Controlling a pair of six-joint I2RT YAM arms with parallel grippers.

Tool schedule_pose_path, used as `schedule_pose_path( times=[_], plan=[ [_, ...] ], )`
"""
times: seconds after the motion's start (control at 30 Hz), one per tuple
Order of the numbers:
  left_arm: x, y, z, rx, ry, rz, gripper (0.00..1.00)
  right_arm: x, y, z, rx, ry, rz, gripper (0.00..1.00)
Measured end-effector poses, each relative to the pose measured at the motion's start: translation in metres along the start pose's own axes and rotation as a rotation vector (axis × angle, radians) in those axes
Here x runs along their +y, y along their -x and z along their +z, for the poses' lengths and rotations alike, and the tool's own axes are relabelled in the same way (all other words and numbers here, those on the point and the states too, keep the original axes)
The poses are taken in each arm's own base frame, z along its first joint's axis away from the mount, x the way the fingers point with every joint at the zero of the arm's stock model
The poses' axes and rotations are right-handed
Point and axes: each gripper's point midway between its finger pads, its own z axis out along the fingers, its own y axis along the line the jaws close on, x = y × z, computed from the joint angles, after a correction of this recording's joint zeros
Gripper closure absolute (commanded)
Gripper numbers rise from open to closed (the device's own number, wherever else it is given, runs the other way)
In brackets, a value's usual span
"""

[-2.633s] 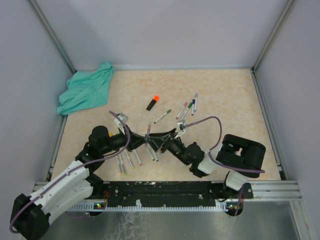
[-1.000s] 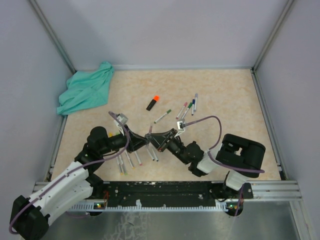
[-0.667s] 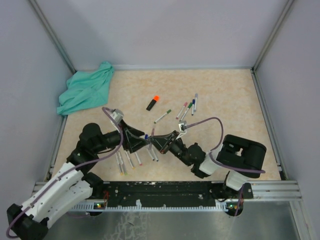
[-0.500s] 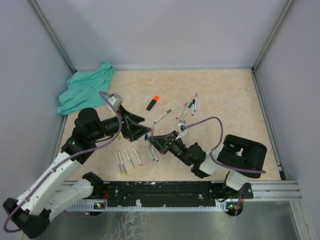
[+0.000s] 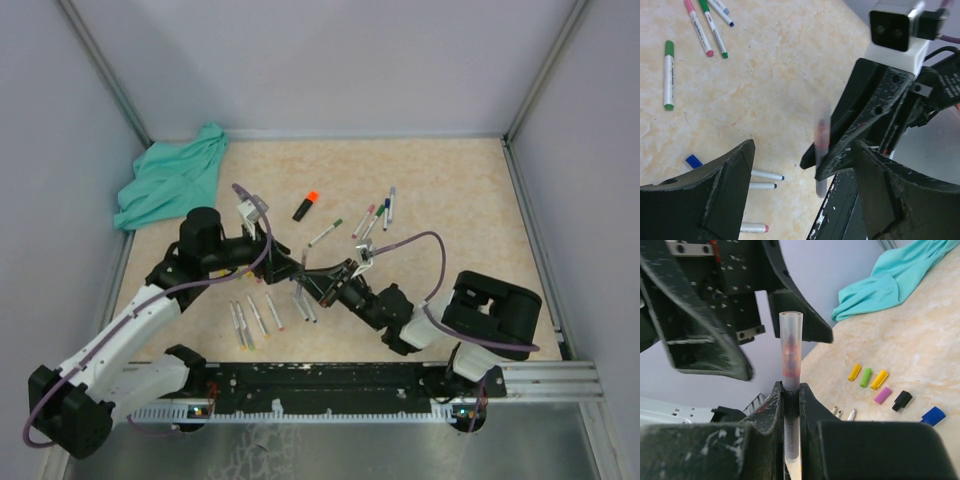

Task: Open the pen caps
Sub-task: Open the pen cap from the pen.

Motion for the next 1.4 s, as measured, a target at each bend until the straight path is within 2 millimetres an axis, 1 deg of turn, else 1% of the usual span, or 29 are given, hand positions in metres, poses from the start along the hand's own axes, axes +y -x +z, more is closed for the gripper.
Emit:
schedule_pose_path(
  times=[0.07, 0.2, 0.37, 0.47, 0.53, 0.6, 0.77, 0.83, 0.9, 1.0, 1.03, 1.2, 1.23, 1.3, 1.33, 1.37, 1.4],
  plan=[
    [-0.008, 0.004, -0.006, -0.03, -0.019, 0.026, 0.2, 0.001, -0.003, 0.003, 0.01, 0.004, 0.0, 1.0],
    [-0.018, 0.016, -0.011, -0.076, -0.056, 0.068, 0.3, 0.0, -0.007, 0.004, 0.022, 0.007, -0.001, 1.0],
    [-0.018, 0.01, -0.004, -0.051, -0.087, 0.043, 0.41, -0.001, -0.01, 0.004, 0.035, 0.005, -0.003, 1.0],
    [-0.018, 0.005, -0.001, -0.032, -0.102, 0.024, 0.5, -0.001, -0.012, 0.006, 0.045, 0.006, -0.004, 1.0],
    [-0.017, 0.003, 0.001, -0.024, -0.107, 0.014, 0.59, 0.001, -0.012, 0.008, 0.045, 0.013, -0.004, 1.0],
    [-0.017, 0.001, 0.002, -0.017, -0.112, 0.005, 0.67, 0.002, -0.012, 0.008, 0.047, 0.016, -0.004, 1.0],
    [-0.015, -0.001, 0.004, -0.006, -0.115, -0.004, 0.81, 0.001, -0.015, 0.008, 0.057, 0.015, -0.007, 1.0],
    [-0.013, -0.003, 0.005, 0.001, -0.113, -0.014, 0.83, 0.0, -0.016, 0.008, 0.064, 0.009, -0.011, 1.0],
    [-0.012, -0.003, 0.005, 0.001, -0.109, -0.017, 0.82, -0.001, -0.018, 0.01, 0.069, 0.004, -0.016, 1.0],
    [-0.01, -0.002, 0.004, -0.002, -0.104, -0.018, 0.73, -0.001, -0.018, 0.013, 0.071, 0.002, -0.02, 1.0],
    [-0.009, -0.002, 0.004, -0.002, -0.103, -0.018, 0.71, -0.001, -0.018, 0.013, 0.071, 0.001, -0.02, 1.0],
    [-0.009, -0.004, 0.005, 0.007, -0.111, -0.023, 0.72, 0.0, -0.022, 0.012, 0.087, 0.005, -0.025, 1.0],
    [-0.009, -0.005, 0.005, 0.009, -0.112, -0.025, 0.76, -0.001, -0.023, 0.012, 0.089, 0.005, -0.027, 1.0],
    [-0.008, -0.006, 0.006, 0.013, -0.112, -0.028, 0.94, -0.001, -0.024, 0.012, 0.092, 0.004, -0.029, 1.0],
    [-0.008, -0.006, 0.006, 0.016, -0.113, -0.035, 1.0, -0.001, -0.024, 0.012, 0.093, 0.004, -0.031, 1.0],
    [-0.008, -0.006, 0.007, 0.018, -0.114, -0.04, 1.0, -0.002, -0.024, 0.012, 0.094, 0.003, -0.035, 1.0],
    [-0.009, -0.007, 0.007, 0.019, -0.116, -0.044, 1.0, -0.002, -0.025, 0.011, 0.096, 0.0, -0.037, 0.98]
  ],
)
